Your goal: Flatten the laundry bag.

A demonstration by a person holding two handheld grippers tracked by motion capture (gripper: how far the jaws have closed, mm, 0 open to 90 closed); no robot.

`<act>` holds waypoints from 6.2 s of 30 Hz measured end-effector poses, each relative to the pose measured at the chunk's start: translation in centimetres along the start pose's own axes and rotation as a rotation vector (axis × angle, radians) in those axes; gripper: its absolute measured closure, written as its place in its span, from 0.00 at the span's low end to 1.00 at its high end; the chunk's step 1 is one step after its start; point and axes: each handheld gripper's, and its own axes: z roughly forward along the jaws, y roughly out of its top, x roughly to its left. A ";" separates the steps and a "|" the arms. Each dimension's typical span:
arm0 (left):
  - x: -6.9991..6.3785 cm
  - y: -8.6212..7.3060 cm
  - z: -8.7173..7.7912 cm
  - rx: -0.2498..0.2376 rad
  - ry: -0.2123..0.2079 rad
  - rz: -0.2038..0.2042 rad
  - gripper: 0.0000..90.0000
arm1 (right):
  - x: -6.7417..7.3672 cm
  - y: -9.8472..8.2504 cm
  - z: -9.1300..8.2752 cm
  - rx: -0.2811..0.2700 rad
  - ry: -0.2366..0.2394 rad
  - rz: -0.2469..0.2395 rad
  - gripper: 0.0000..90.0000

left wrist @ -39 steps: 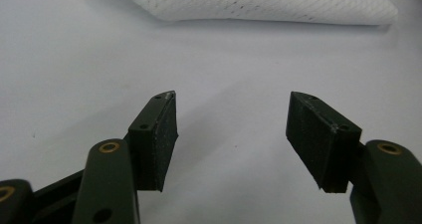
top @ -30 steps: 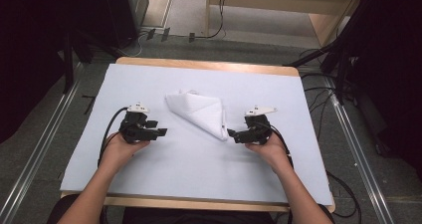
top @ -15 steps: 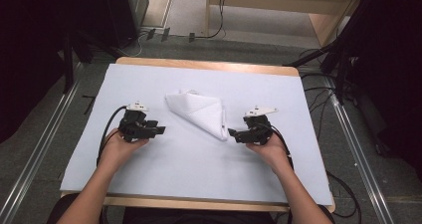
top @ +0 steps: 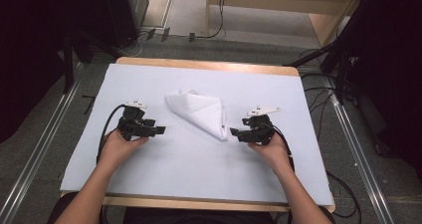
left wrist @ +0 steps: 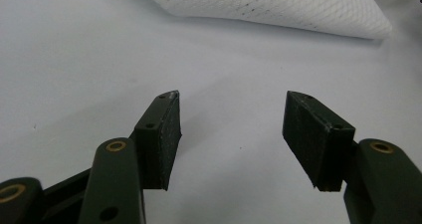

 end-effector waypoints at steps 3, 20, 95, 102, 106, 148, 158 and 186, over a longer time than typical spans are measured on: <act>0.1 0.0 0.0 -0.003 -0.005 -0.010 0.44 | 0.0 0.0 -0.1 0.002 -0.001 0.009 0.42; 0.2 -0.1 0.0 0.007 -0.001 -0.003 0.42 | -0.4 0.0 -0.1 0.009 0.027 0.037 0.48; 0.9 -1.2 -1.4 -0.005 0.020 -0.030 0.42 | -0.7 4.1 6.7 0.128 0.062 0.077 1.00; 0.9 -1.1 -1.3 -0.005 0.020 -0.029 0.42 | -0.1 4.5 6.3 0.105 0.080 0.064 1.00; 1.0 -1.1 -1.4 -0.003 0.027 -0.044 0.42 | 0.3 4.8 6.0 0.088 0.092 0.050 1.00; 3.4 -1.0 -2.5 -0.037 0.033 -0.082 0.42 | 6.6 5.2 5.0 0.083 0.245 -0.078 0.97; 4.7 0.7 -0.5 -0.011 0.052 -0.079 0.44 | 5.3 6.3 5.1 0.066 0.200 -0.058 0.83; 5.5 3.0 3.3 0.014 0.113 -0.018 0.72 | 5.3 9.2 10.4 0.104 0.217 -0.025 0.85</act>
